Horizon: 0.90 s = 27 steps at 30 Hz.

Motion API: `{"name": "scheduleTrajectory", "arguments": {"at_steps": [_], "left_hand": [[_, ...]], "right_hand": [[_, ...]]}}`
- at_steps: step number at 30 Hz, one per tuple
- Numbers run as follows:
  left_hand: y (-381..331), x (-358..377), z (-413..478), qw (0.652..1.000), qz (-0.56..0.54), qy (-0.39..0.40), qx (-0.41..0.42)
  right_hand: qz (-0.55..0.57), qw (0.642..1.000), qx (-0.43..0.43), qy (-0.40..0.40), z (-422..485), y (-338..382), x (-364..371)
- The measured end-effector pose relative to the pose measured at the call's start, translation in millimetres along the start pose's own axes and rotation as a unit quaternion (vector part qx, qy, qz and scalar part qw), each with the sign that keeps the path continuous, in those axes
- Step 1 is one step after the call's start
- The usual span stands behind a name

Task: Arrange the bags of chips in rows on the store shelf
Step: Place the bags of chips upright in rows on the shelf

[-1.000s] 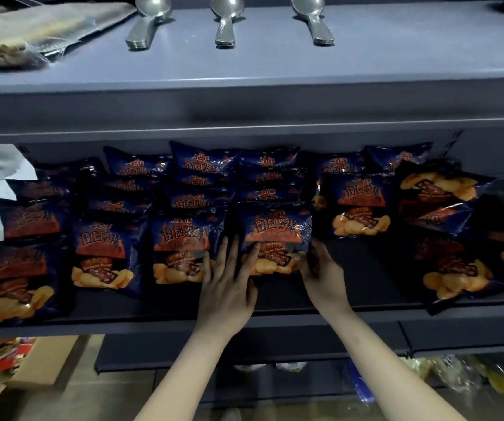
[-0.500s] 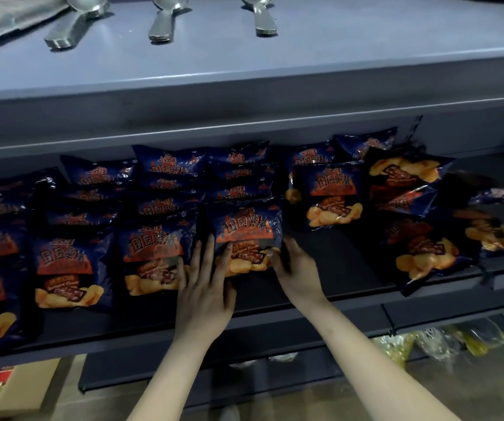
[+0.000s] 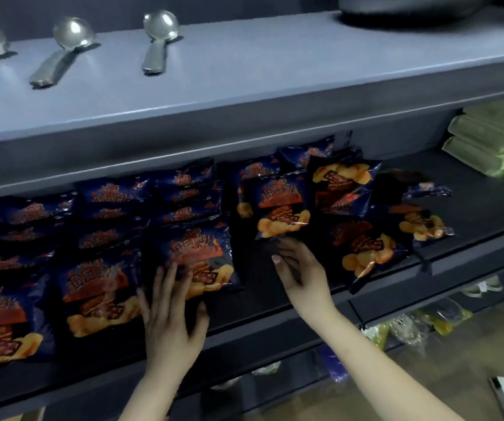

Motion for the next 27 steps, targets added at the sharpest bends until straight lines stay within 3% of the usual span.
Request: {"name": "scheduleTrajectory", "arguments": {"at_steps": [5,12,16,21,27], "left_hand": [[-85,26,36,0.990,-0.054,0.021,0.125],[-172,89,75,0.958,-0.059,0.142,0.241],[-201,125,85,0.942,-0.029,0.203,0.265],[-212,152,99,0.944,0.029,0.223,0.240],[-210,158,100,0.949,0.064,0.227,0.209]], "right_hand": [[-0.042,0.996,0.005,-0.074,-16,-1,-44],[-0.157,0.974,0.053,-0.157,-52,-11,-114],[-0.204,0.959,0.108,-0.163,-65,-32,-141],[-0.231,0.954,0.170,-0.083,-68,-55,-137],[-0.221,0.959,0.162,-0.067,-64,-62,-134]]}}
Point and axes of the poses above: each hand's wrist, its own z-axis towards the middle knuckle, its own x-axis out of the palm, y = z × x, the point moved 5 cm from there along z, towards the middle knuckle, and after that the axes turned 15 degrees about y, right-handed, at the moved point
